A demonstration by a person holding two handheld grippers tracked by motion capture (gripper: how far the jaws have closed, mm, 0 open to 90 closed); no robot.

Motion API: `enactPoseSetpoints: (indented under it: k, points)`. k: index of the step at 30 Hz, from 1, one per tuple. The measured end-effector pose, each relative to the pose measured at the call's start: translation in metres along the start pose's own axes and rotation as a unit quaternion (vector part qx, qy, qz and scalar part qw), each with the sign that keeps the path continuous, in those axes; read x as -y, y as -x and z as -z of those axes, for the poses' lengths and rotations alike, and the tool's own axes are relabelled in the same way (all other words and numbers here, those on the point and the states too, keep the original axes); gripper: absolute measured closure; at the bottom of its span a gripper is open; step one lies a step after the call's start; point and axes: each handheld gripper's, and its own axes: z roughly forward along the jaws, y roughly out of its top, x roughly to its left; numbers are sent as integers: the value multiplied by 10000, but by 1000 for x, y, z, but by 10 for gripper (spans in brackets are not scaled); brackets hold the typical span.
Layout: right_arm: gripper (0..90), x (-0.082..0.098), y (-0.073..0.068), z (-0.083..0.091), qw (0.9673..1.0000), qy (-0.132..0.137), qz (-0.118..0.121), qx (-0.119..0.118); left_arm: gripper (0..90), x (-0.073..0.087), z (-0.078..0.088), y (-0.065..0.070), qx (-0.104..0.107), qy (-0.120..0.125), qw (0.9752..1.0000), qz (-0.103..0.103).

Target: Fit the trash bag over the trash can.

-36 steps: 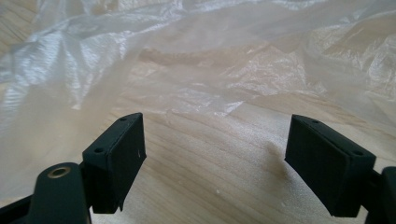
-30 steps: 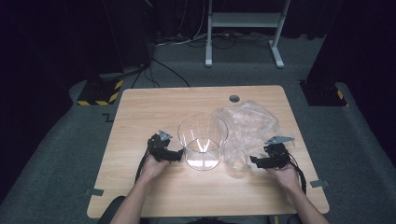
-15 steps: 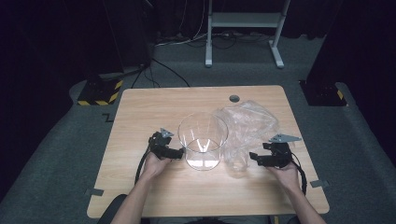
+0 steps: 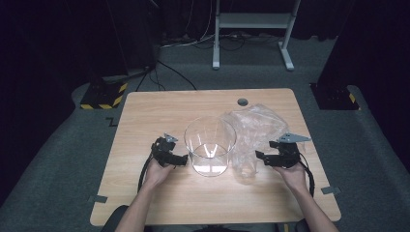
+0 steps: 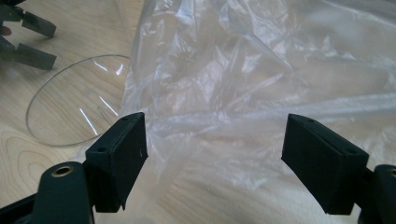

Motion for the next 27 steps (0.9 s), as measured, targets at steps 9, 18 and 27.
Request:
enactPoseSetpoints:
  k: [9, 18, 27]
  points:
    - [209, -10, -1, -21, 9998, -151, 52, -69, 17, 8, 8, -6, -115, -21, 9999, 7]
    - [187, -23, -1, -44, 9999, -134, -70, -77, 19, 11, 16, -6, -189, -60, 9998, -13]
    - [162, -25, -8, -69, 9989, -446, 105, -101, 19, 11, 28, -7, -168, 67, 9998, 81]
